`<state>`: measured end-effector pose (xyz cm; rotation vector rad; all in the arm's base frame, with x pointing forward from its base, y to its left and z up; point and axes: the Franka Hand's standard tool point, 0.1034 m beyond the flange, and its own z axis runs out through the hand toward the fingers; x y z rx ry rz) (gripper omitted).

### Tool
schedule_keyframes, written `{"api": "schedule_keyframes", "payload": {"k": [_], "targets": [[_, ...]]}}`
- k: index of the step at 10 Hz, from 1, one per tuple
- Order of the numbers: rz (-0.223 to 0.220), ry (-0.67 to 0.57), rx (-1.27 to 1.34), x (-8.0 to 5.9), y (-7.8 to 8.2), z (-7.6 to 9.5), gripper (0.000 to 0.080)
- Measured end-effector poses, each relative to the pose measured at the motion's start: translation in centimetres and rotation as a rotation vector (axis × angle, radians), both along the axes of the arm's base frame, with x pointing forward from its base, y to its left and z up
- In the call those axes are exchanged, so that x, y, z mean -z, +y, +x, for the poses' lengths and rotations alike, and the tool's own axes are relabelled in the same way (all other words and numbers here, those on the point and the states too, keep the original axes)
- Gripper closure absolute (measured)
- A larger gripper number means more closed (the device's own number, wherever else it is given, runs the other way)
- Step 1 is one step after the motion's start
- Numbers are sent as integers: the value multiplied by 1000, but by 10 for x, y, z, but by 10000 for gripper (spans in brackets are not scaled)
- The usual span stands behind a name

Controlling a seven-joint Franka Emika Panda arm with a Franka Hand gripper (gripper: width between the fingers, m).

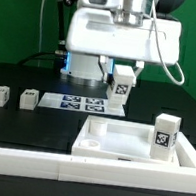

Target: Assemble square table

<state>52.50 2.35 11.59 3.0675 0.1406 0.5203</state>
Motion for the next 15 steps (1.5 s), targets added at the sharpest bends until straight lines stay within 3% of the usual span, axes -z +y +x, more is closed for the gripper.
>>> {"api": "schedule_keyframes", "payload": {"k": [2,3,7,8,10,12,13,15], "targets": [[14,52,17,-13,-25,24,511],[45,68,57,-14,-35,32,511],[45,69,55,-12,-33,31,511],[57,65,103,-6,-36,29,511],[88,59,168,-6,-35,45,511],[74,34,146,-5,-40,60,511],[42,-73,149,-8,-46,62,511],[40,-66,148,-4,-45,56,511]]}}
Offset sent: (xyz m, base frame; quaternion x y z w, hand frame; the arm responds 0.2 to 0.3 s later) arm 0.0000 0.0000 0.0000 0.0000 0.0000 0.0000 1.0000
